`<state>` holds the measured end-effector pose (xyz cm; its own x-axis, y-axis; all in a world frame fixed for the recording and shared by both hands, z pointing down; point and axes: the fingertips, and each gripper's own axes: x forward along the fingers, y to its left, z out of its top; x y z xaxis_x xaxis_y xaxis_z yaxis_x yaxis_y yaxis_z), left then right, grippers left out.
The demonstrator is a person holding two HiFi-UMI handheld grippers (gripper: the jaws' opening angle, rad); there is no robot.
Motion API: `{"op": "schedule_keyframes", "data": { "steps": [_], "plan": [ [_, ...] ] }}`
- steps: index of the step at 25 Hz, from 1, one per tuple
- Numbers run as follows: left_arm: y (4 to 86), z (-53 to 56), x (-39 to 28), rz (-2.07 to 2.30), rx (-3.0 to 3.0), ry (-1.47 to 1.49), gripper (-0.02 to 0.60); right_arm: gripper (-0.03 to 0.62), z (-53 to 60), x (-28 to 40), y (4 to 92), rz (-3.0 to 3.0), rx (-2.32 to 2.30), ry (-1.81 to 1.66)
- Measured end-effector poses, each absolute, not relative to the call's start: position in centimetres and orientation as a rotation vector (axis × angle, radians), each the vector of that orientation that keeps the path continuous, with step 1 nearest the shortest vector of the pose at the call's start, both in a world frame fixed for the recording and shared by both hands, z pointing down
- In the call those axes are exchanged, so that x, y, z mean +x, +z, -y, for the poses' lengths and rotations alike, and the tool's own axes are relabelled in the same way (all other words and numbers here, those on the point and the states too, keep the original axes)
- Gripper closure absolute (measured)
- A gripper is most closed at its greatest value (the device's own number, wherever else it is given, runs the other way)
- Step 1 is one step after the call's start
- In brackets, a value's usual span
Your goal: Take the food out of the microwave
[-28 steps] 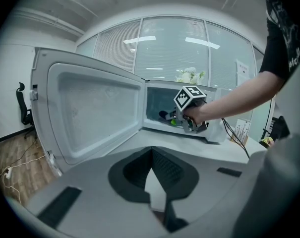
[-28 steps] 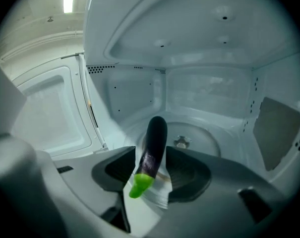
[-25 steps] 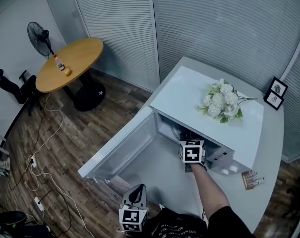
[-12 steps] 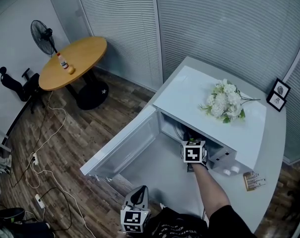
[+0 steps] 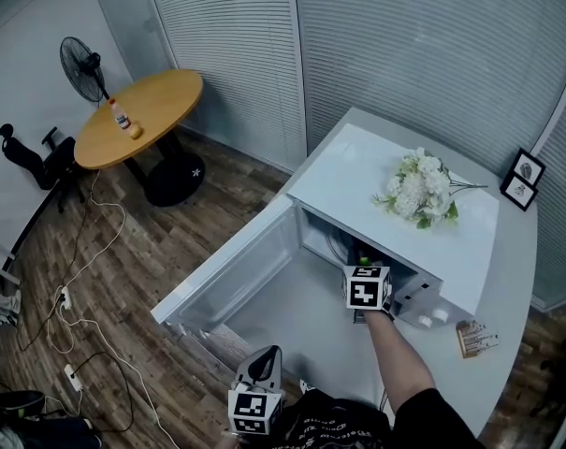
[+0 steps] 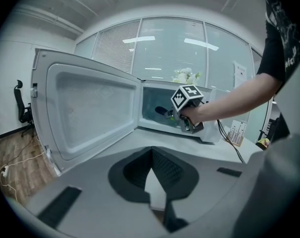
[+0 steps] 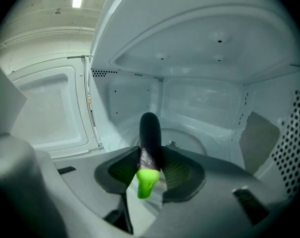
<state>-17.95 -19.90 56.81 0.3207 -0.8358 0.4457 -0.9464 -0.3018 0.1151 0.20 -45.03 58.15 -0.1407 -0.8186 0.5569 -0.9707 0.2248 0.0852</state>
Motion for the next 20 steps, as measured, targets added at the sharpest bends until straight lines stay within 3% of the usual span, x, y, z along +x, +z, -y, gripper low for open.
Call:
{"op": "schedule_keyframes", "data": {
  "steps": [20],
  "plan": [
    [55.7,18.6,-16.6,1.622,2.263,0.380,0.574,0.459,39.4,0.5,57.4,2.040,1.592,0.370]
  ]
}}
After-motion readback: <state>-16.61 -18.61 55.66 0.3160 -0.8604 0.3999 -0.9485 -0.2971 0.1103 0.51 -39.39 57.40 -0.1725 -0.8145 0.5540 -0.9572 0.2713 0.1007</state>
